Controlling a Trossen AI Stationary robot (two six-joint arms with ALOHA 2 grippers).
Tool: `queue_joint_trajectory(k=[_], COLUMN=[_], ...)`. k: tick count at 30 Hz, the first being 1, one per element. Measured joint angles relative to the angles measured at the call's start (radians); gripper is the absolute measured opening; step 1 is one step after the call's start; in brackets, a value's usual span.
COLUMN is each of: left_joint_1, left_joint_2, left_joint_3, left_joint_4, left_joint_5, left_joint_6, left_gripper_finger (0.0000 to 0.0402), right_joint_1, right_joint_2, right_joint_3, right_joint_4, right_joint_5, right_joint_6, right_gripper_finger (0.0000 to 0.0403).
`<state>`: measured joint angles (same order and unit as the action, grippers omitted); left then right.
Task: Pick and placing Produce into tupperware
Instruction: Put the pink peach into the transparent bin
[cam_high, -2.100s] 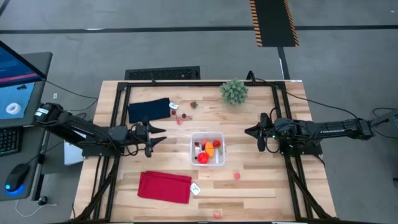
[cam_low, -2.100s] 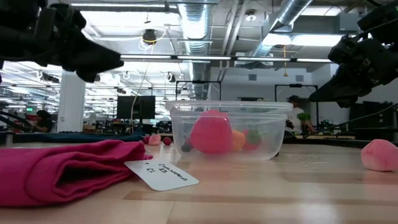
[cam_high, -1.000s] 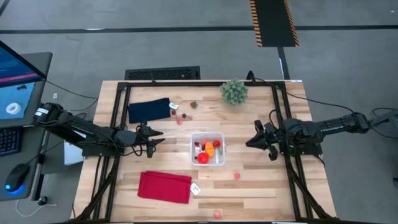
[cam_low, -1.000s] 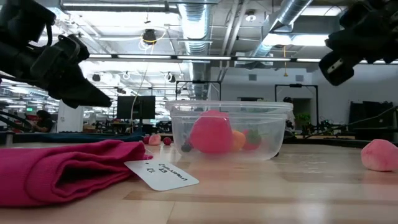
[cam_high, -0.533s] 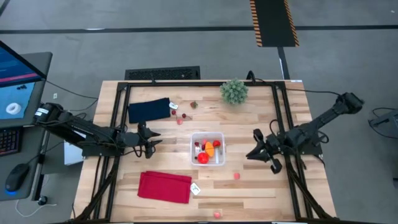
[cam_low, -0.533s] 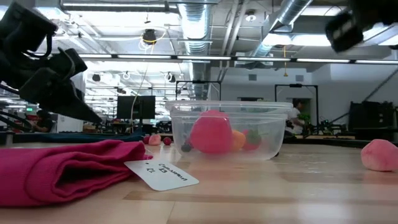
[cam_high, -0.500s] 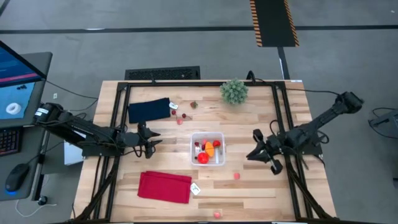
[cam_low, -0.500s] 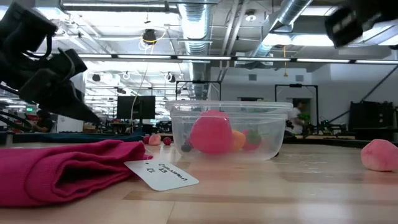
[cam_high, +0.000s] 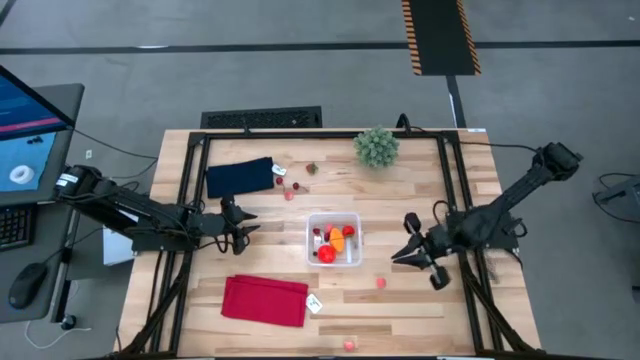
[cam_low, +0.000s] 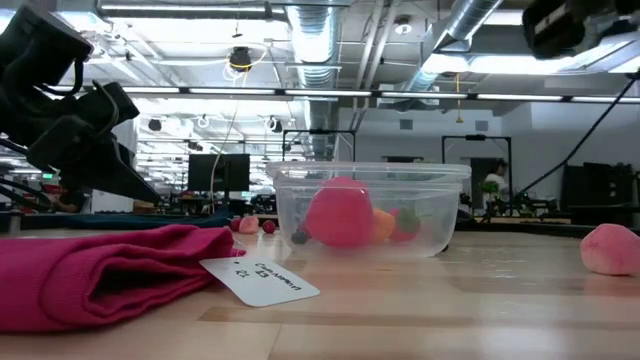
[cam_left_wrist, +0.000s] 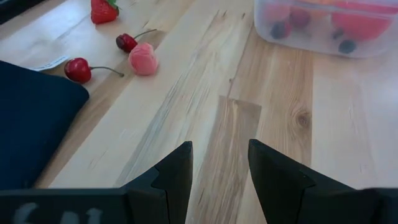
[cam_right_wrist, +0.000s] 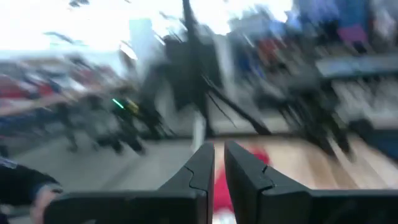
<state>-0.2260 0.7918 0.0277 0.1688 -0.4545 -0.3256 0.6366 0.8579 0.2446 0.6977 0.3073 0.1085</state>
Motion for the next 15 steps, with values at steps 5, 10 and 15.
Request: queue_joint_trajectory(k=[5,10,15], left_joint_1=[0.0,0.0,0.0], left_joint_2=[0.0,0.0,0.0], left_joint_3=[0.0,0.0,0.0], left_joint_4=[0.0,0.0,0.001], left_joint_5=[0.0,0.0,-0.001], left_joint_6=[0.0,0.0,0.0], left_gripper_finger=[0.0145,0.0145,0.0145], right_joint_1=[0.061,0.117,0.153], right_joint_2=[0.125,0.269,0.387], right_joint_3=[0.17,0.342,0.466], right_joint_4=[-0.415,-0.67,-0.938], right_joint_5=[0.198,0.215,0.143], right_joint_6=[0.135,0.237,0.404], right_gripper_finger=[0.006,0.0059,0.0059])
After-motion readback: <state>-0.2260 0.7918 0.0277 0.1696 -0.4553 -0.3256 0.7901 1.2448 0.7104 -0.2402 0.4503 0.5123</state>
